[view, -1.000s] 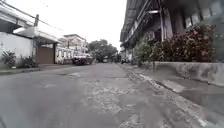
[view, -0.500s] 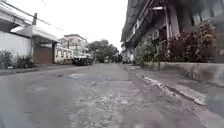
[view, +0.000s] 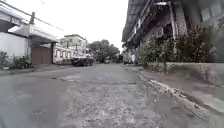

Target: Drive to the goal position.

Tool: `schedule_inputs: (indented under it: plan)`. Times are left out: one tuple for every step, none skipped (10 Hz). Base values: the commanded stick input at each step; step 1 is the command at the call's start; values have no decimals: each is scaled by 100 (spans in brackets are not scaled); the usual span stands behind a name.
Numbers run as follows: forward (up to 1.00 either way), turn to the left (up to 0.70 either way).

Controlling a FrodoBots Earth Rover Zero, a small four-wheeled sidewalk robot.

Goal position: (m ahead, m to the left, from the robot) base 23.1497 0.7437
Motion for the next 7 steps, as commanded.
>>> schedule_inputs:
  plan:
    - [100,0]
    - [100,0]
    - [100,0]
    - [100,0]
    - [100,0]
    - [100,0]
    - [100,0]
